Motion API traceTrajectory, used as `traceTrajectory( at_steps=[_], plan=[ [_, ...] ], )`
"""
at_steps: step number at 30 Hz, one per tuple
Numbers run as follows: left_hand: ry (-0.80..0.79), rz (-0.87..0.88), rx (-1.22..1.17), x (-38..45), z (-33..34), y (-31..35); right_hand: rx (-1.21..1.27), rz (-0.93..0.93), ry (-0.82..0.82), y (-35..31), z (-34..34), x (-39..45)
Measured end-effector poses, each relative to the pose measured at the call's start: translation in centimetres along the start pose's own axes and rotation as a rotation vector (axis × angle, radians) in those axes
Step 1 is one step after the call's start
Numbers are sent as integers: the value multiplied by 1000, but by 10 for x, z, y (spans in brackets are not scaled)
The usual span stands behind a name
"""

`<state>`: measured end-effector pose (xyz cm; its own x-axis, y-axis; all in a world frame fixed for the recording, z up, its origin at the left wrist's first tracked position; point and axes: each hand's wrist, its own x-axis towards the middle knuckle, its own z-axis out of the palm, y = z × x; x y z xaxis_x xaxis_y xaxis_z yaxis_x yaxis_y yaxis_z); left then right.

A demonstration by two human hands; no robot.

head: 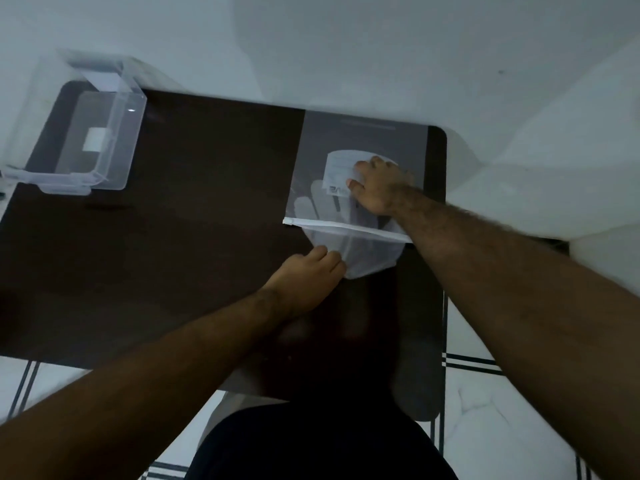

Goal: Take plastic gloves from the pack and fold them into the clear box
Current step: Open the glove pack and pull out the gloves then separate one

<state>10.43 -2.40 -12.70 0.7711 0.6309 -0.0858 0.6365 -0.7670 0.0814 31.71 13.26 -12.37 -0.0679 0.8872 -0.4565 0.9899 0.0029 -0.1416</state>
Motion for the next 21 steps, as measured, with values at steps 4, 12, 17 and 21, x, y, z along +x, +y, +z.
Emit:
traceTrajectory(
  at_steps=[4,12,17,21],
  plan=[
    [-38,1,-38,-31,9,23,-72,-18,-1,1,3,-3],
    [-43,-79,-114,-86,19,42,-104,-116,274,-24,15,-39],
    [-37,-75,-92,-111,17,48,-69,-172,340,-29,40,-68],
    [-34,-53,-73,-129,23,52,-90,-171,331,-28,54,-78]
  ],
)
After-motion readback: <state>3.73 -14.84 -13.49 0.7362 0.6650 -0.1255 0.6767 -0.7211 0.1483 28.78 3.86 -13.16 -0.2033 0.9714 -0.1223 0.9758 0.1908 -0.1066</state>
